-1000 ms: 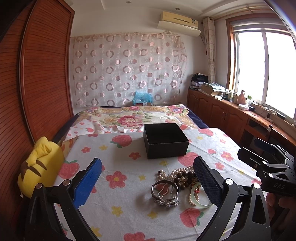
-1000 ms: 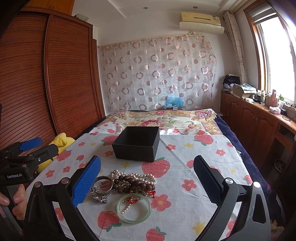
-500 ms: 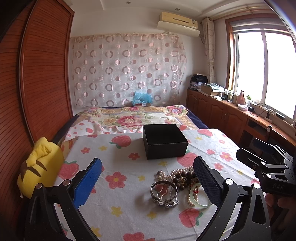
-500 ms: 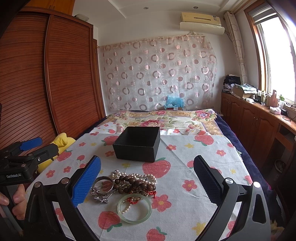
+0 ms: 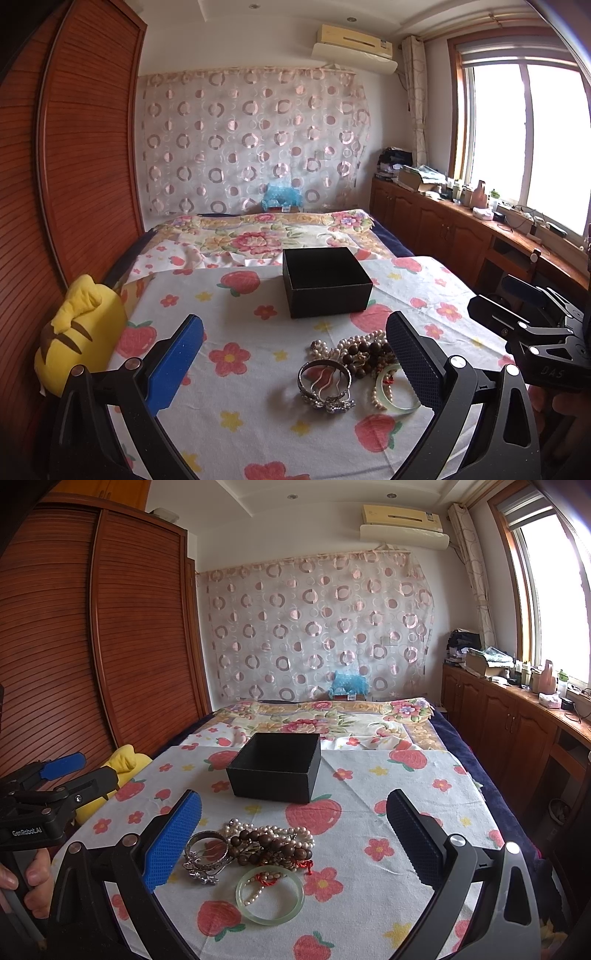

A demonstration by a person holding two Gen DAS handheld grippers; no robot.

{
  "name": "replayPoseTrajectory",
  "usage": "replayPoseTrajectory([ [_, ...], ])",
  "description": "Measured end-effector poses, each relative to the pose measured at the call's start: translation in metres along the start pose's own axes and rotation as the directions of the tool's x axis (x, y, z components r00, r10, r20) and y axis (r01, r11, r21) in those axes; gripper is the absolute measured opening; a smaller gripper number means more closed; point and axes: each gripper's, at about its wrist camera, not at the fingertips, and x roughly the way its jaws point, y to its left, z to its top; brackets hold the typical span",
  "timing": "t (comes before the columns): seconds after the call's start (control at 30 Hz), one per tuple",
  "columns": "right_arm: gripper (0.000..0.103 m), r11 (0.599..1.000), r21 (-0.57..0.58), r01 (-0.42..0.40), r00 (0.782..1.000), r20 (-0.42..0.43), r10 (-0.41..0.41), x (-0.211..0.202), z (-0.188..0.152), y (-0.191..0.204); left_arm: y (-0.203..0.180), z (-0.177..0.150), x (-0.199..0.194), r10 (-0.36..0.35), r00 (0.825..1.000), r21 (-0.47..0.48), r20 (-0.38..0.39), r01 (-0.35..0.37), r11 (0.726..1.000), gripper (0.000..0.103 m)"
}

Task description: Organize jewelry

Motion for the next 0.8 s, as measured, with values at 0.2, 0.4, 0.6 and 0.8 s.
replayPoseTrajectory([
  [0.2, 0.1, 1.0, 0.0, 0.0, 1.0, 0.0, 0.0, 0.0, 0.0, 0.0, 0.0, 0.0, 0.0, 0.0, 1.0, 0.0, -0.001, 0.0, 1.0, 0.096],
  [0.4, 0.1, 1.0, 0.0, 0.001, 1.0, -0.006, -0.001, 0.002, -0.001, 0.0, -0.001, -0.003, 0.005, -0.002, 1.0, -0.003, -0.018, 0.002, 1.0, 0.096],
  [0.6, 0.1, 1.0, -0.006, -0.005, 0.999, -0.042, 0.005, 0.008, -0.01, -0.004, 0.004, -0.015, 0.025, -0.01, 0.998, -0.009, -0.064, 0.01, 1.0, 0.096],
  [0.8, 0.1, 1.0, -0.019, -0.02, 0.995, -0.095, 0.018, 0.023, -0.026, -0.011, 0.012, -0.034, 0.055, -0.024, 0.988, -0.007, -0.154, 0.023, 1.0, 0.096],
])
